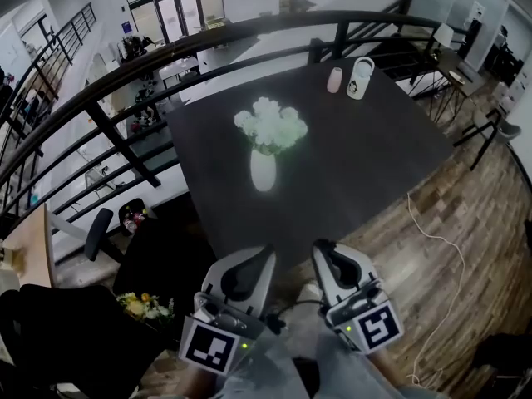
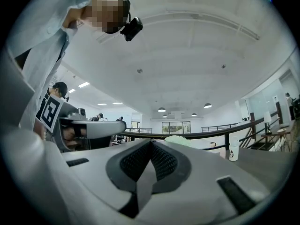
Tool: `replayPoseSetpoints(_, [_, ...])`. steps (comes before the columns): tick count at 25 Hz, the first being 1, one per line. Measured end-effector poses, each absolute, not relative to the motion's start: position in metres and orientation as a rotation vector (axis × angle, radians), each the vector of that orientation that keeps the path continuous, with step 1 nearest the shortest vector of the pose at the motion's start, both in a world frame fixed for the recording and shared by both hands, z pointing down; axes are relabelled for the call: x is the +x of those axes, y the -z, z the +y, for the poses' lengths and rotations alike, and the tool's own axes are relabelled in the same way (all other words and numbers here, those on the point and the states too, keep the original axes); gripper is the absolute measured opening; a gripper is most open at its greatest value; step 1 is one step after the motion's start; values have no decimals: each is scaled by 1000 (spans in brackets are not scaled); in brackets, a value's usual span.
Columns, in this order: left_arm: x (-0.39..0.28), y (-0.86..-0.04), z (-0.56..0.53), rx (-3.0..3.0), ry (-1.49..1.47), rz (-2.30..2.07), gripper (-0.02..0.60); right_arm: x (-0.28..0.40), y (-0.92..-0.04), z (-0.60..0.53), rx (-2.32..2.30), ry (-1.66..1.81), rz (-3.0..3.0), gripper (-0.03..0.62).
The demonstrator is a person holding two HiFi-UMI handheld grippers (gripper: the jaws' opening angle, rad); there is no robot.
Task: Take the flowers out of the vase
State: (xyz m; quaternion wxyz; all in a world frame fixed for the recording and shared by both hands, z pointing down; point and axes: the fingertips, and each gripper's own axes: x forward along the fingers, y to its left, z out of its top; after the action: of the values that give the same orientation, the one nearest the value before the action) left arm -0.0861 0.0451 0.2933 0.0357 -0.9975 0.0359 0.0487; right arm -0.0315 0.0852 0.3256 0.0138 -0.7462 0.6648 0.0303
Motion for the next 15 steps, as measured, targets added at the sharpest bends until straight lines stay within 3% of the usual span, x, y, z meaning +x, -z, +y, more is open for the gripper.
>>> replayPoseSetpoints(15, [-53, -304, 7, -3039, -74, 335, 3, 9, -319, 38, -2163, -88, 2225, -2])
